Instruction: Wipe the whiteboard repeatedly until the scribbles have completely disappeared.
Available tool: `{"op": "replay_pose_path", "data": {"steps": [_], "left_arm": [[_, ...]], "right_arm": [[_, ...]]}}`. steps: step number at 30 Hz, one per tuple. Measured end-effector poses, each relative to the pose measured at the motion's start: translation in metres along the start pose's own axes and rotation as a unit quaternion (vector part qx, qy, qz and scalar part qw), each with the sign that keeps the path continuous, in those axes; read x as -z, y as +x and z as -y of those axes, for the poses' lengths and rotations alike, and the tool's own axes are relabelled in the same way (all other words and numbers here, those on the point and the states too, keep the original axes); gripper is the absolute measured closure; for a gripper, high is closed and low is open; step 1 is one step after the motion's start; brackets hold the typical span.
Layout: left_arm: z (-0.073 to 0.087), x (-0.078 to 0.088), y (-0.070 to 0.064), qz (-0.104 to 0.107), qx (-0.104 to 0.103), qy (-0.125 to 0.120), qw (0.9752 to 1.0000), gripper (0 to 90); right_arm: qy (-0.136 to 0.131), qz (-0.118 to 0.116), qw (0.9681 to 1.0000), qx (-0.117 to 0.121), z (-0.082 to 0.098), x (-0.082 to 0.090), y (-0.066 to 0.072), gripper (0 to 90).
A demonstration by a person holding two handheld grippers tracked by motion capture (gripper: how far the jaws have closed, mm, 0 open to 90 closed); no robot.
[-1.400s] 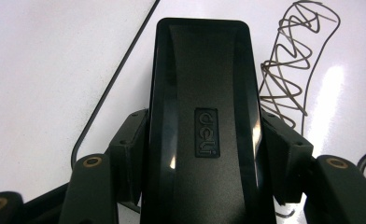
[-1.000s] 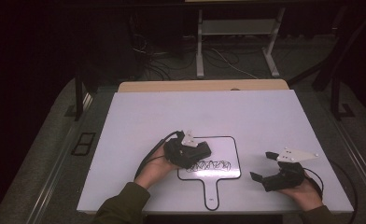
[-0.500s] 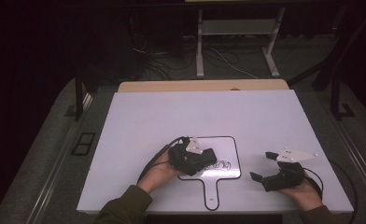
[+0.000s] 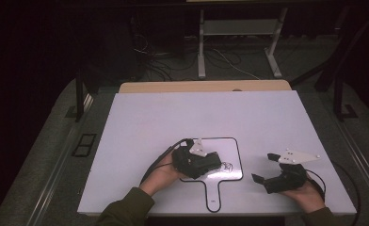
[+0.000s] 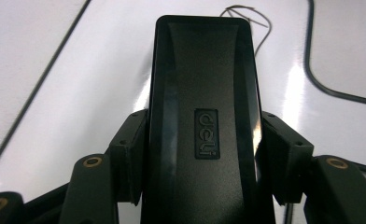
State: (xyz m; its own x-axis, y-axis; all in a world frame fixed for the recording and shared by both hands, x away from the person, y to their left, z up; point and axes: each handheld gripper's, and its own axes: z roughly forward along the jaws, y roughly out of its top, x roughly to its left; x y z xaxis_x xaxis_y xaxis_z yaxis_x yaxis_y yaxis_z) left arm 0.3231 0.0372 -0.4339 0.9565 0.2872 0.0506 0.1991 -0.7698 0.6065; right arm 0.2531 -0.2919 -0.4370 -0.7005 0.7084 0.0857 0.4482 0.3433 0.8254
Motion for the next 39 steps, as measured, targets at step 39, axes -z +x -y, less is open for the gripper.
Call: {"op": "replay_pose_path", "data": {"steps": [39], "left_arm": [[0.003, 0.004, 0.020, -0.006, 0.025, 0.019, 0.9995, 39.5]], "right_arm": [[0.005, -0.001, 1.0000, 0.003, 0.000, -0.001, 0.000, 0.0]]}}
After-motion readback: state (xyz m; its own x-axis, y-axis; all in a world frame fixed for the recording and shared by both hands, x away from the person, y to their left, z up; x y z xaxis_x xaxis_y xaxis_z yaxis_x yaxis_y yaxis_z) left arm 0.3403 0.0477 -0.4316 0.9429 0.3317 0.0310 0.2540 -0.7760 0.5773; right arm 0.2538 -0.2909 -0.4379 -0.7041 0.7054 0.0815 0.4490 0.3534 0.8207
